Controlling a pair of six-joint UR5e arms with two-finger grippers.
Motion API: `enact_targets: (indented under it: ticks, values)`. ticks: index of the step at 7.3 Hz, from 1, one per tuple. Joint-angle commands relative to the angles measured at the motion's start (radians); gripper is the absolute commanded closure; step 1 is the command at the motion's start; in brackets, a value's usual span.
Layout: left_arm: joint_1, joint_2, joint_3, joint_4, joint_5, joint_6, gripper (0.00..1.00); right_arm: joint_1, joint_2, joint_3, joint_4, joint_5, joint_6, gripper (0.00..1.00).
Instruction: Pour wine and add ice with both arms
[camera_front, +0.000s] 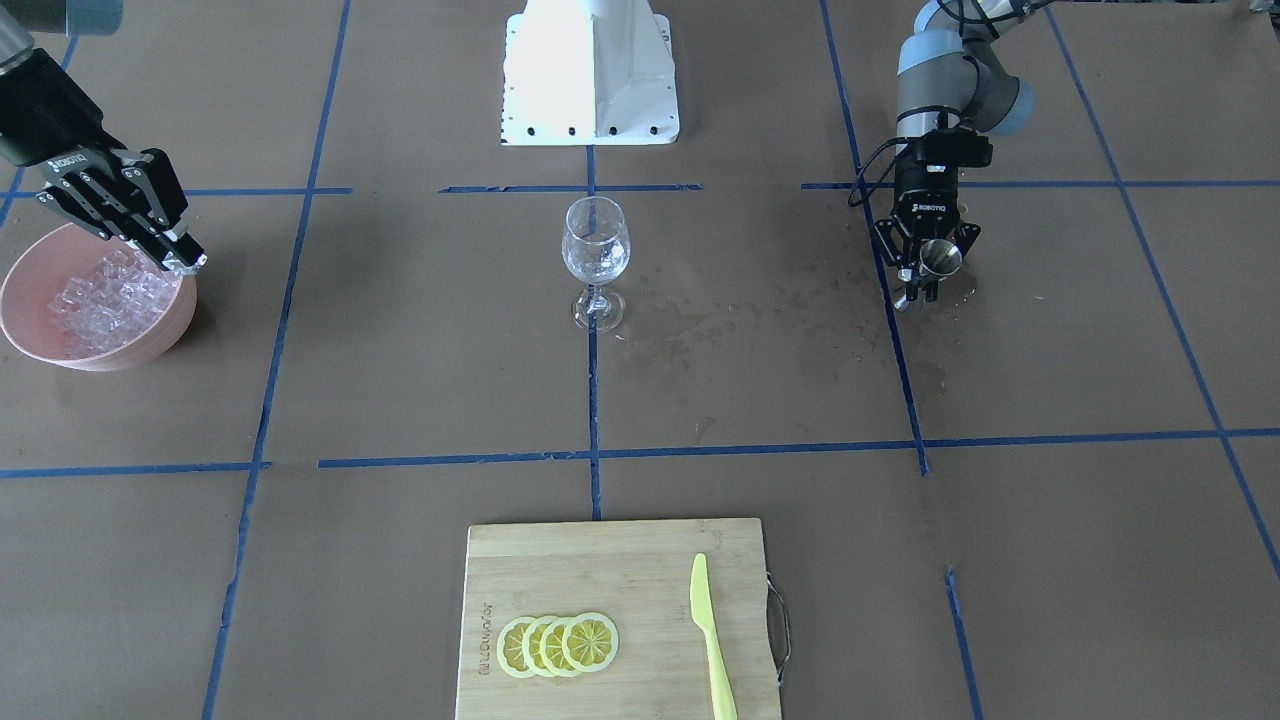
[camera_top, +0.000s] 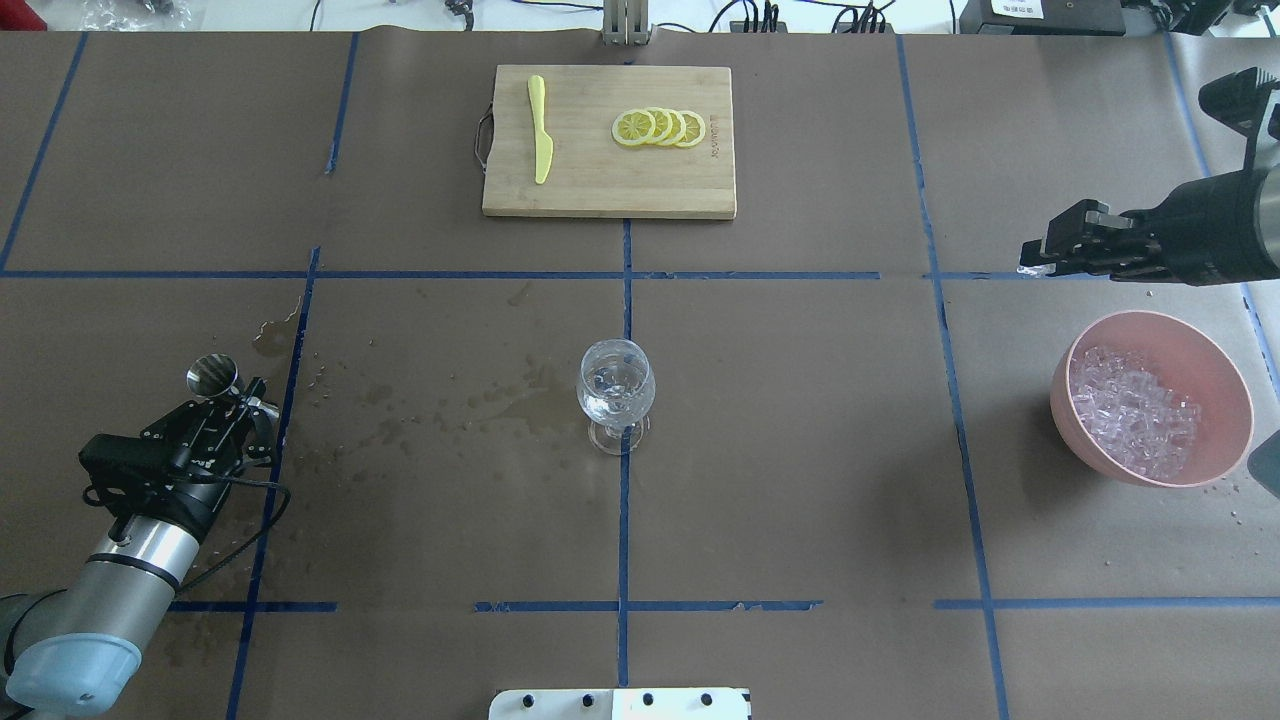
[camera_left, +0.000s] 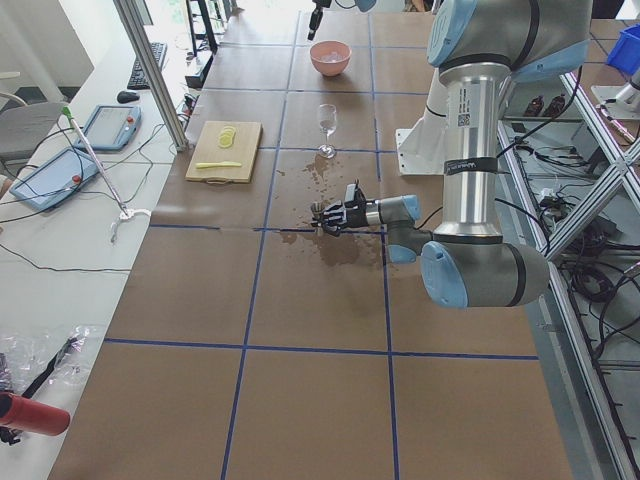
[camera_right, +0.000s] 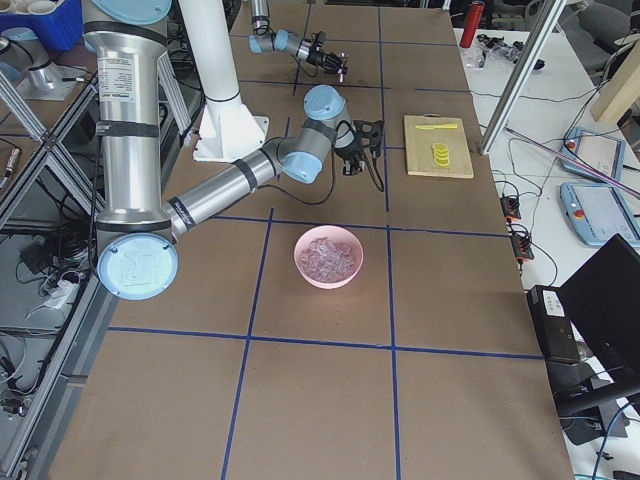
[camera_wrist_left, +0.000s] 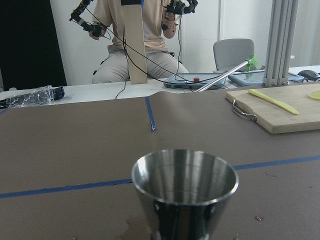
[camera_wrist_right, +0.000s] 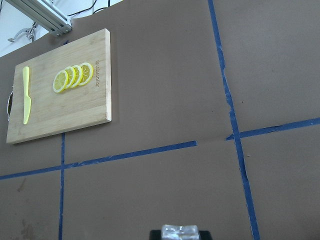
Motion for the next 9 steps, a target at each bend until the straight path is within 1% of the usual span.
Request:
enact_targets:
  ticks: [1, 6, 7, 8, 9]
  values:
    - [-0.005, 0.000, 0.000, 0.000, -0.010, 0.000, 1.00, -0.001, 0.001, 0.000, -0.001, -0.002, 0.000, 1.00]
    - [-0.008, 0.000, 0.014, 0.000, -0.037, 0.000, 0.98, -0.001, -0.001, 0.000, -0.001, -0.002, 0.000, 1.00]
    - [-0.011, 0.000, 0.014, 0.002, -0.040, 0.003, 0.93, -0.001, -0.001, 0.000, -0.001, -0.002, 0.000, 1.00]
    - [-0.011, 0.000, 0.014, 0.002, -0.041, 0.006, 0.86, -0.001, 0.001, 0.000, 0.001, -0.002, 0.000, 1.00]
    - [-0.011, 0.000, 0.014, 0.002, -0.041, 0.006, 0.82, -0.001, 0.001, 0.000, -0.001, -0.002, 0.000, 1.00]
